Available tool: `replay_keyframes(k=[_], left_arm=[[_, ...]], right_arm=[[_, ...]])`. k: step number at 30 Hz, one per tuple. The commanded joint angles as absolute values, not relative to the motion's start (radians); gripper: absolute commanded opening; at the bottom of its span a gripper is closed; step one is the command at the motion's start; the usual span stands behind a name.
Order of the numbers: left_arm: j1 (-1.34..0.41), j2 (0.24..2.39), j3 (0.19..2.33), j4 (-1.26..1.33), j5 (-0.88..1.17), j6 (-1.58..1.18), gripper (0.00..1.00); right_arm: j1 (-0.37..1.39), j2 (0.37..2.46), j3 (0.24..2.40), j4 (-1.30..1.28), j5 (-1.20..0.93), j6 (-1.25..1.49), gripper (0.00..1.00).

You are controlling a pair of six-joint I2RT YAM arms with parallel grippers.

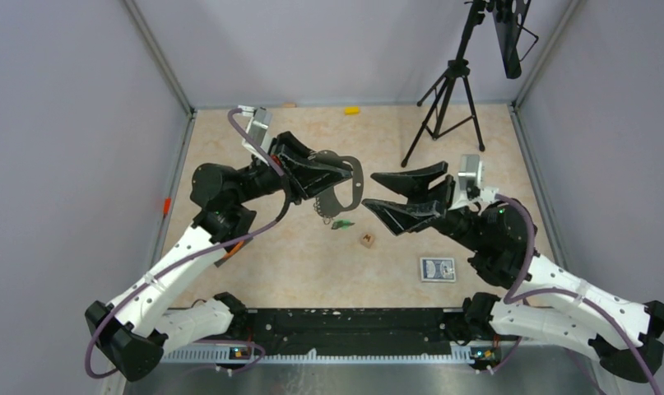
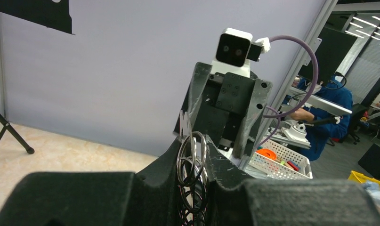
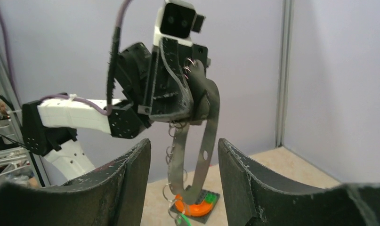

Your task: Remove the keys from the keyring

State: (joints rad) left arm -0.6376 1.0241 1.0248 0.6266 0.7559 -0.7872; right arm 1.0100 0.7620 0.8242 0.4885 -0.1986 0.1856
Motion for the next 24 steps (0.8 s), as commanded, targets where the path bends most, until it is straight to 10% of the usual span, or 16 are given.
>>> replay_keyframes(k=[1,24], left_arm=[[-0.64,1.021,1.065,0.671,0.78,-0.798,0.0],[-0.64,1.006,1.055,0.741,0.729,-0.785,0.0]], right_arm=[[1.004,0.804,0.851,0.427,-0.15,0.183,0.55],[1.002,0.951,0.788,0.701,-0.27,0.379,0.52]])
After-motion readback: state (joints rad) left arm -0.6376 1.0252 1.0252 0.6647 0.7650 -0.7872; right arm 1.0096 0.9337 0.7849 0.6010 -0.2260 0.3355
